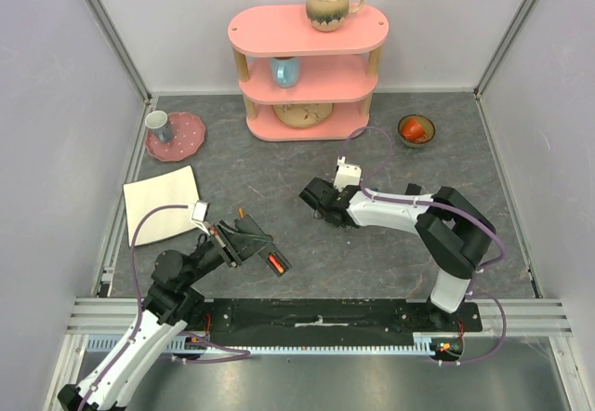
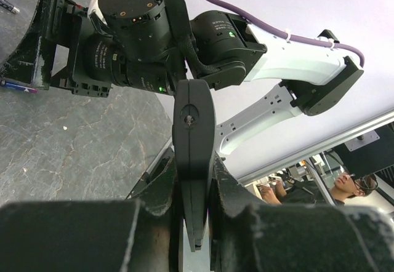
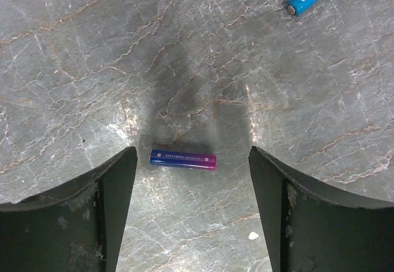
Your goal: Load the batteries into the remote control
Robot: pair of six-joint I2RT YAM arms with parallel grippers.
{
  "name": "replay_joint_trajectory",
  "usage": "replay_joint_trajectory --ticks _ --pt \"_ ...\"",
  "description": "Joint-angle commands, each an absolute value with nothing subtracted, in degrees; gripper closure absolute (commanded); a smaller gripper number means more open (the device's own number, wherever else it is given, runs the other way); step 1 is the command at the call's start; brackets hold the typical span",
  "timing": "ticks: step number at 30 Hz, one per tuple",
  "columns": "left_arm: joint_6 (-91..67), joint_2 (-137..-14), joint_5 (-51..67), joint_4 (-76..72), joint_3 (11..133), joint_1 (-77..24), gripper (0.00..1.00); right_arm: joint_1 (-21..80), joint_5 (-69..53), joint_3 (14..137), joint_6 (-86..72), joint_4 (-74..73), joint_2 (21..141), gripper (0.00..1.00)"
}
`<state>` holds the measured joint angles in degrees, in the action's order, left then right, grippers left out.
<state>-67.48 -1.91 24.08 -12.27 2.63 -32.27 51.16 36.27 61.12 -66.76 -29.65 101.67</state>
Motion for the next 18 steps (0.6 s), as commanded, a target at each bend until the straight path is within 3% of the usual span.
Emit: replay_joint_trajectory --ticks 1,18 --pt "-67.06 -1.41 24.26 -13.10 -6.59 -32.34 0.98 51.50 37.97 63.28 -69.26 -29.71 102.39 0.20" --pt "-67.06 -1.14 24.35 -12.92 -7.29 -32.34 0.98 51.50 34.45 62.49 -66.01 -26.72 105.73 0.30"
